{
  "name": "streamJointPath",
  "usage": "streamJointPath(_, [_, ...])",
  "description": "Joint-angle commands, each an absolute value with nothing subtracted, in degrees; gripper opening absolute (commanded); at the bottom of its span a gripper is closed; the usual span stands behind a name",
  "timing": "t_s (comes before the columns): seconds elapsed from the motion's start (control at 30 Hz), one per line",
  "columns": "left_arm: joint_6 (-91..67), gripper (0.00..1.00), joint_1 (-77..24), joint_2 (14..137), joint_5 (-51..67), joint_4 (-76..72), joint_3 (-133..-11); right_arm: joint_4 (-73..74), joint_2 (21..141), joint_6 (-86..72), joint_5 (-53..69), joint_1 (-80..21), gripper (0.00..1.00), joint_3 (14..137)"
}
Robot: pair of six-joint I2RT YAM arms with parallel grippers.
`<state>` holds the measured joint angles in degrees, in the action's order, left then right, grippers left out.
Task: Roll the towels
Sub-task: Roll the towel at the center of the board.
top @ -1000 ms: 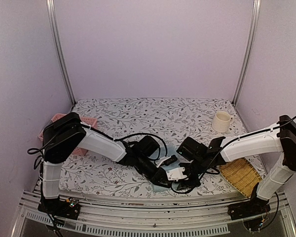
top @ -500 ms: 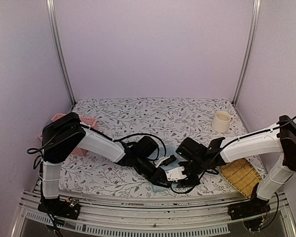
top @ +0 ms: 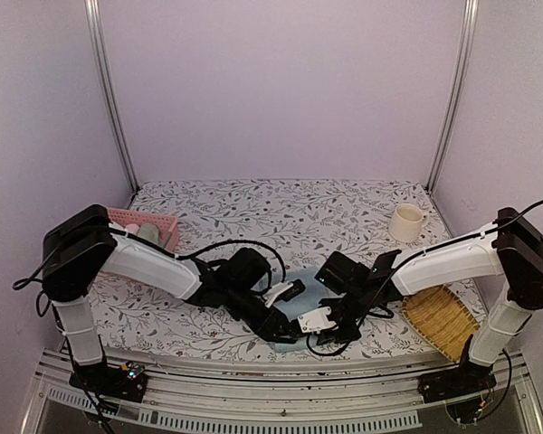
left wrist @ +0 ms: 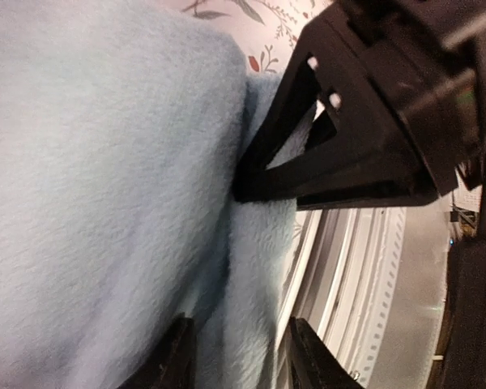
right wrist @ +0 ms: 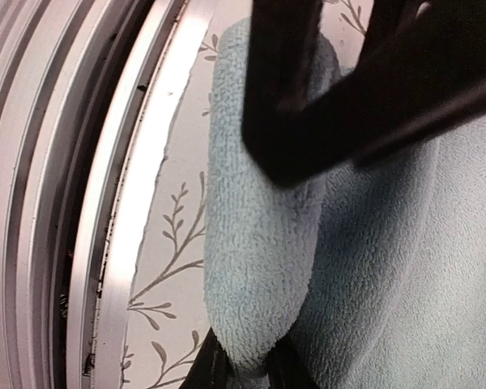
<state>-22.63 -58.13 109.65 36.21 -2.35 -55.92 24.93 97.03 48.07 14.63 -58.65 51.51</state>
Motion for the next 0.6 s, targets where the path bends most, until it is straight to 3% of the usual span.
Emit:
streamJointPath(0.0, [-21.30,0.41,-57.89,100.25,24.19,-5.84,-47.73,39.85,101.42,49.12,22.56,-58.54,0.07,53.72])
streamJointPath(0.17, [-19.86,0.42,-61.12,88.98,9.41,-10.50,-38.40,50.55,108.92,50.58,32.64,-54.74,0.06,62.64])
streamJointPath(0.33, [-14.50,0.40,-70.86,80.82,-8.99,-9.95,-33.40,62.56,120.99,53.74,37.95,-50.30,0.06,74.32])
streamJointPath(0.57, [-6.58,0.37,-80.82,82.94,-20.39,-3.68,-38.07,73.82,133.99,56.64,42.10,-46.06,0.07,88.03])
